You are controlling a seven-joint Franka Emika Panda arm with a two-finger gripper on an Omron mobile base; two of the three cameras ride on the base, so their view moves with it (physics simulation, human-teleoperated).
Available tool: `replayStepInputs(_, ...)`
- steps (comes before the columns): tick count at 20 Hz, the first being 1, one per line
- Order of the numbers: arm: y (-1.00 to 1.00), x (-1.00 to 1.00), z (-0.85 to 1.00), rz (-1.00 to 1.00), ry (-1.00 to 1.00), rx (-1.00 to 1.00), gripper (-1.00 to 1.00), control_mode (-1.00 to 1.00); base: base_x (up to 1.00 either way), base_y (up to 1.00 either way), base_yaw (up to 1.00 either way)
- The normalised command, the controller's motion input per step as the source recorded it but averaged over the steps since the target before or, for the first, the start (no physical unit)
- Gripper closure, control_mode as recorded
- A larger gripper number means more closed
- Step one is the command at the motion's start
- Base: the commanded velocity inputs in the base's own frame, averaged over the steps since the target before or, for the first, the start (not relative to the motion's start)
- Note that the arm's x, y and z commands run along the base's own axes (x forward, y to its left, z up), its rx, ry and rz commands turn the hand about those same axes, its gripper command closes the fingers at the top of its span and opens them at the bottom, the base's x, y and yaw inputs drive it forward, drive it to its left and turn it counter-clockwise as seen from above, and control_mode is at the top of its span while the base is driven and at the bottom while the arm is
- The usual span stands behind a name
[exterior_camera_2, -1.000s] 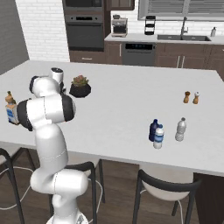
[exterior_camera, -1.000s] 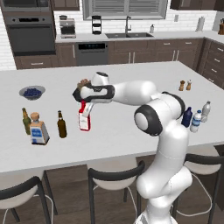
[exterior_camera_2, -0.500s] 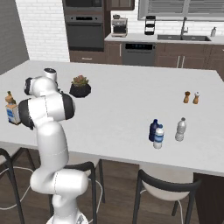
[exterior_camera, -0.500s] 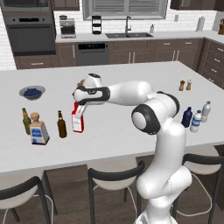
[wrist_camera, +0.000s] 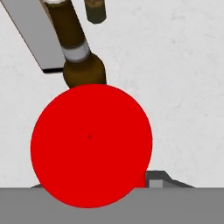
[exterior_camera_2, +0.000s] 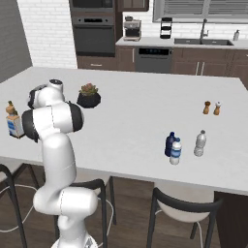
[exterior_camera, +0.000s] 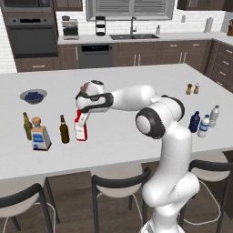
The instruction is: Move the plastic bottles in the middle to the plastics group, and the glass bottles in the middle to the glass group.
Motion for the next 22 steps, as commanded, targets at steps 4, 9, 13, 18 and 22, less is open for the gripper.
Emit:
replayStepInputs(4,0.02,0.0,-0.32,0.0,0.0,0.0,1.0,-1.0,0.0,0.0,0.0)
replayStepInputs(9,0.02,0.0,-0.19,0.0,0.0,0.0,1.0,-1.0,0.0,0.0,0.0)
replayStepInputs(13,0.07,0.0,-0.07,0.0,0.0,0.0,1.0,-1.0,0.0,0.0,0.0)
replayStepInputs(18,0.05,0.0,0.0,0.0,0.0,0.0,1.0,-1.0,0.0,0.0,0.0)
replayStepInputs(22,0.03,0.0,0.0,0.0,0.0,0.0,1.0,-1.0,0.0,0.0,0.0)
